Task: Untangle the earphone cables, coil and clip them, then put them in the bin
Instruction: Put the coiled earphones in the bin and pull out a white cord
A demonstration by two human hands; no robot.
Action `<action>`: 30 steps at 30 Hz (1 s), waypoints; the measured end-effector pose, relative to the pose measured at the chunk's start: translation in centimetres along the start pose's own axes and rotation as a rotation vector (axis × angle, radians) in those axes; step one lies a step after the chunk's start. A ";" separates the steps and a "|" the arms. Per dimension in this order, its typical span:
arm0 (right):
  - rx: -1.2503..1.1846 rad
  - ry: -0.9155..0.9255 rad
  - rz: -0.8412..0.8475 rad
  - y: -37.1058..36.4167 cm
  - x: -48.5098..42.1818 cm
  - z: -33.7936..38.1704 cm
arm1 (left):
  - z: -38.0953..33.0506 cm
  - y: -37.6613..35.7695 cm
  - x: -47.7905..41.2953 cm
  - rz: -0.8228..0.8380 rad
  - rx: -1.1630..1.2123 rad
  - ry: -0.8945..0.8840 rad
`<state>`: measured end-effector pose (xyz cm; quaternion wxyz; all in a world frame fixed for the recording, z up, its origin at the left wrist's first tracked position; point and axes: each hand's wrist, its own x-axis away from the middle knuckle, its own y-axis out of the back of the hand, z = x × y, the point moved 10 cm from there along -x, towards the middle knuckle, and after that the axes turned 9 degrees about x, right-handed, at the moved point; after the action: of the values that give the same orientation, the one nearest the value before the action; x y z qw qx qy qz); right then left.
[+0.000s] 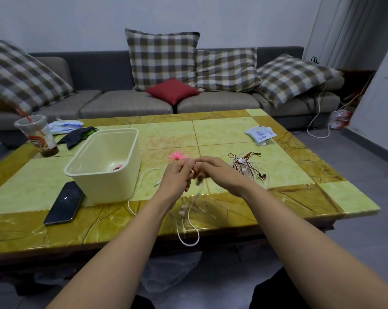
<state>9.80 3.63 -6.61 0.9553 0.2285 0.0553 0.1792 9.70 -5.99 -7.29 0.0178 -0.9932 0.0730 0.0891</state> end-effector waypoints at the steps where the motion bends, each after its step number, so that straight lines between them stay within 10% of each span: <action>1: -0.008 -0.010 0.001 0.0 0.1 -0.1 | -0.1 0.4 0.0 -0.021 0.000 -0.001; 8: 0.076 -0.129 -0.732 9.2 1.8 -2.4 | 1.4 1.6 0.1 0.003 -0.035 0.105; 11: 0.268 -0.307 -0.455 6.9 1.2 -5.2 | 2.4 1.2 0.4 0.042 0.046 0.181; 17: 0.028 -0.065 -0.015 0.7 0.1 -1.6 | 2.2 0.5 0.3 -0.002 0.122 0.202; 23: 0.092 -0.033 -0.278 3.7 -0.3 -2.3 | 2.7 1.4 0.4 -0.038 0.137 0.240; 30: 0.047 0.007 0.041 -0.6 -0.6 -1.8 | 2.2 0.4 0.5 0.023 0.173 0.246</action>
<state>9.06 3.66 -8.42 0.9456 0.2514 0.0580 0.1981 9.72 -6.30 -9.55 0.0932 -0.9905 0.0934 -0.0398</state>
